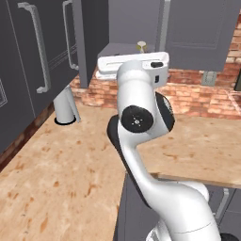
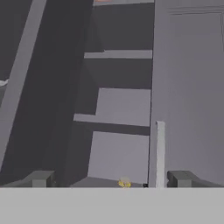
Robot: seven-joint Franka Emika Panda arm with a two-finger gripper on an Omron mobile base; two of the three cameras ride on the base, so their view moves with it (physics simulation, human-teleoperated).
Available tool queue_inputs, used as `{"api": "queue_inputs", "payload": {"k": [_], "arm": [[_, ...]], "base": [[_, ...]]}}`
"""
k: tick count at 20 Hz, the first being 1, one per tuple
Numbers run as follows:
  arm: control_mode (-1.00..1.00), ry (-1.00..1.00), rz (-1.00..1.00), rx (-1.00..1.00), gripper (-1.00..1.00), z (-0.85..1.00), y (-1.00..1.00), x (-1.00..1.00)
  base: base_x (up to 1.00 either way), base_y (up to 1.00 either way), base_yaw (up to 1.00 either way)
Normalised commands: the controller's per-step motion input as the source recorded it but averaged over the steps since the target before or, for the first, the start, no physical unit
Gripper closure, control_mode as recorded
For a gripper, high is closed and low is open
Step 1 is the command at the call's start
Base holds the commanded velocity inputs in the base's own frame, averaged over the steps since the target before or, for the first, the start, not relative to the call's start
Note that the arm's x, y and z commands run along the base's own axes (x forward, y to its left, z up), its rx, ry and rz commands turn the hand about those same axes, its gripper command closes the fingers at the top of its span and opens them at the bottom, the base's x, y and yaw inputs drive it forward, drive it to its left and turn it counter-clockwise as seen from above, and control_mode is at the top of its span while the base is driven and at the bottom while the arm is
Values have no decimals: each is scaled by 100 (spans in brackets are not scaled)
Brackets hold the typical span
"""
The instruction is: Pick up the dish brush and sponge from the sink, and place them back in the cabinet, and close the cabinet doors.
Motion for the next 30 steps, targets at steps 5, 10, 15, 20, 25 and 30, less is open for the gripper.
{"api": "queue_inputs", "payload": {"k": [5, 10, 15, 20, 25, 30], "arm": [[-100, 0, 7, 0, -100, -1, 23, -43], [-100, 0, 3, 0, -100, -13, 29, -27], [-100, 0, 2, 0, -100, -39, 32, -10], [-100, 0, 0, 0, -100, -37, 21, 0], [-100, 0, 0, 0, -100, -22, 6, 8], [-100, 0, 0, 0, -100, -1, 0, 14]], "base": [[0, 0, 0], [0, 0, 0], [0, 0, 0], [0, 0, 0], [0, 0, 0], [0, 0, 0]]}}
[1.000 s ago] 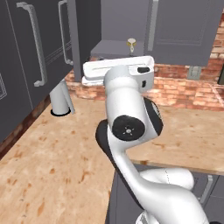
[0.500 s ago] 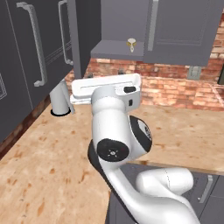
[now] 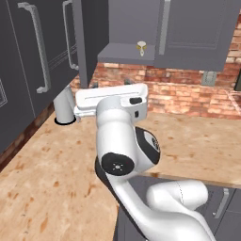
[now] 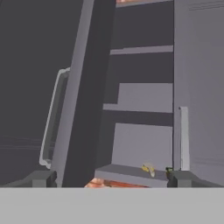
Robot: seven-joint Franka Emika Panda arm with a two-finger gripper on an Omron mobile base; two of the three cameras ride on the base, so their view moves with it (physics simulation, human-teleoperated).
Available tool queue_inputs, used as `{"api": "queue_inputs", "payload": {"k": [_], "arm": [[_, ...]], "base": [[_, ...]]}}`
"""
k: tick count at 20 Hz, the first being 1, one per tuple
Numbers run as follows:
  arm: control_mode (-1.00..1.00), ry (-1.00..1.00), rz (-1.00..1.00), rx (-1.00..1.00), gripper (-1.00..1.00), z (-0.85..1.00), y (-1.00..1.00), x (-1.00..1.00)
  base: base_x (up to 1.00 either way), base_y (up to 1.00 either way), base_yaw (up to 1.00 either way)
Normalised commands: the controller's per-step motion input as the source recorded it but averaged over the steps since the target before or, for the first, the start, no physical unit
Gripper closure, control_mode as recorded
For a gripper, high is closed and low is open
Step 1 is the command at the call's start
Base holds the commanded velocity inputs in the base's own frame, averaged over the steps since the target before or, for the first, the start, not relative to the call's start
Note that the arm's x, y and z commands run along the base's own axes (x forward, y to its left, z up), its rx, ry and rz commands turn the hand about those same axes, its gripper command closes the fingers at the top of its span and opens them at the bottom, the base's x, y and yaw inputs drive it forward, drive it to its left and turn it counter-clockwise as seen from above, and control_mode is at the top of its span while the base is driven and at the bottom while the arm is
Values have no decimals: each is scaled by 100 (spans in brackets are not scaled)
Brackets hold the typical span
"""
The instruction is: Pick up the dish brush and sponge from the sink, and place them back in the cabinet, and close the cabinet doors.
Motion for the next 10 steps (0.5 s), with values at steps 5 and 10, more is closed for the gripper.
{"api": "queue_inputs", "payload": {"k": [5, 10], "arm": [[-100, 0, 0, 0, -100, -15, 7, 16], [-100, 0, 0, 0, -100, -22, 12, 13]], "base": [[0, 0, 0], [0, 0, 0]]}}
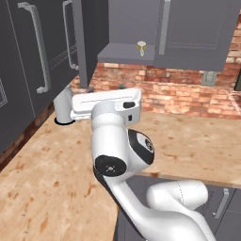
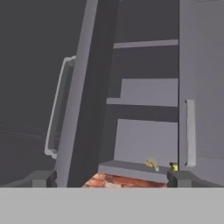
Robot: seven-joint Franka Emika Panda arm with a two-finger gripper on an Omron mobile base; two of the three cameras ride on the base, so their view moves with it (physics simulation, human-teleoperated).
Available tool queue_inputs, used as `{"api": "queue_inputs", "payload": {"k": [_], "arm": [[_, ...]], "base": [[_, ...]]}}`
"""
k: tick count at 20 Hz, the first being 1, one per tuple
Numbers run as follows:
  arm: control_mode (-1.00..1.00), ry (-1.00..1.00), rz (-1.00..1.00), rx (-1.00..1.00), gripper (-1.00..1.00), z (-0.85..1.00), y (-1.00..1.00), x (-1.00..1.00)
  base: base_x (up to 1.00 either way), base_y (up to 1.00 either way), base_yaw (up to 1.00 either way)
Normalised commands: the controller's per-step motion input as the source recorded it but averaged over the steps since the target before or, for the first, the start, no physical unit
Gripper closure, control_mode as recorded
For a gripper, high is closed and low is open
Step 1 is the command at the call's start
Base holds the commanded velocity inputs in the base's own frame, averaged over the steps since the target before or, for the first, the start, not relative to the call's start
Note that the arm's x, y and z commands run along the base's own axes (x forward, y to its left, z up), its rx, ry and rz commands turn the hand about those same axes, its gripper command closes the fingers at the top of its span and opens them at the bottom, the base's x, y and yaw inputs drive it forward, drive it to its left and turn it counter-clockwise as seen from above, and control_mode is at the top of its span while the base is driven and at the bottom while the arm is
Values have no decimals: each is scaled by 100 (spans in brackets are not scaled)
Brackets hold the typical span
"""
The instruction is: Pick up the dish brush and sponge from the sink, and place them back in the cabinet, and close the cabinet doors.
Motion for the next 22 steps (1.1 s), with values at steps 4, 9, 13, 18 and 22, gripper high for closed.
{"api": "queue_inputs", "payload": {"k": [4, 9, 13, 18, 22], "arm": [[-100, 0, 0, 0, -100, -14, 13, 20], [-100, 0, 0, 0, -100, -7, 11, 27], [-100, 0, 0, 0, -100, -9, 14, 30], [-100, 0, 0, 0, -100, -6, 11, 31], [-100, 0, 0, 0, -100, 0, 7, 33]], "base": [[0, 0, 0], [0, 0, 0], [0, 0, 0], [0, 0, 0], [0, 0, 0]]}}
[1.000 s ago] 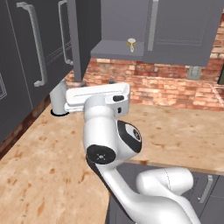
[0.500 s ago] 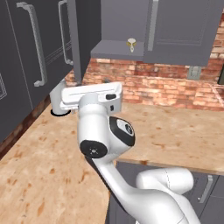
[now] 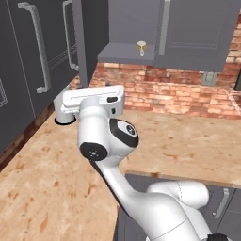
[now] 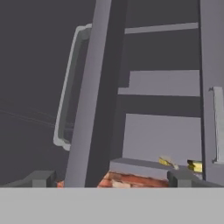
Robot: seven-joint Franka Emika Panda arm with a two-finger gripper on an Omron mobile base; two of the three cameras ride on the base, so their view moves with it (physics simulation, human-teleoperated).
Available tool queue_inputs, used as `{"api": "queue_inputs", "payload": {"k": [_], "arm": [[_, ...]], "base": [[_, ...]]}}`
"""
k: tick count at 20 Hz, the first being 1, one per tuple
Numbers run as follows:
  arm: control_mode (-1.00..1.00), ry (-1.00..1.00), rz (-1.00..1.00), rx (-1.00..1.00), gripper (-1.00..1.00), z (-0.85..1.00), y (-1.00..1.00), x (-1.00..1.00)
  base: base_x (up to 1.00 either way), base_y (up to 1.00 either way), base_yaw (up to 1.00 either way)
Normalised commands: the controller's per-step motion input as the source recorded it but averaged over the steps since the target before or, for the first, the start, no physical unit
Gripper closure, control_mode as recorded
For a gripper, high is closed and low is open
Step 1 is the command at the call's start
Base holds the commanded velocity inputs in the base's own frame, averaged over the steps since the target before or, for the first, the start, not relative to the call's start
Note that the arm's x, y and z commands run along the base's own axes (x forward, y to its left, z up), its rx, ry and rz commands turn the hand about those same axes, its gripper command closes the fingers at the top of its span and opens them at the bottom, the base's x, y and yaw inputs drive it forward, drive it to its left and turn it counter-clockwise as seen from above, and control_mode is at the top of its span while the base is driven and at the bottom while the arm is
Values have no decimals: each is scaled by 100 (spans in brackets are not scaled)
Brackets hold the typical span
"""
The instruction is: Pick up the dish brush and sponge from the sink, and place them back in the cabinet, and close the cabinet doors.
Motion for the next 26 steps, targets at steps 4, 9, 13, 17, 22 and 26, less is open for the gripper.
{"api": "queue_inputs", "payload": {"k": [4, 9, 13, 17, 22, 26], "arm": [[-100, 0, 0, 0, -100, -3, 6, 33], [-100, 0, 0, 0, -100, -8, 10, 29], [-100, 0, 0, 0, -100, -12, 16, 24], [-100, 0, 0, 0, -100, -7, 11, 22], [-100, 0, 0, 0, -100, -1, 5, 20], [-100, 0, 0, 0, -100, 0, 5, 18]], "base": [[0, 0, 0], [0, 0, 0], [0, 0, 0], [0, 0, 0], [0, 0, 0], [0, 0, 0]]}}
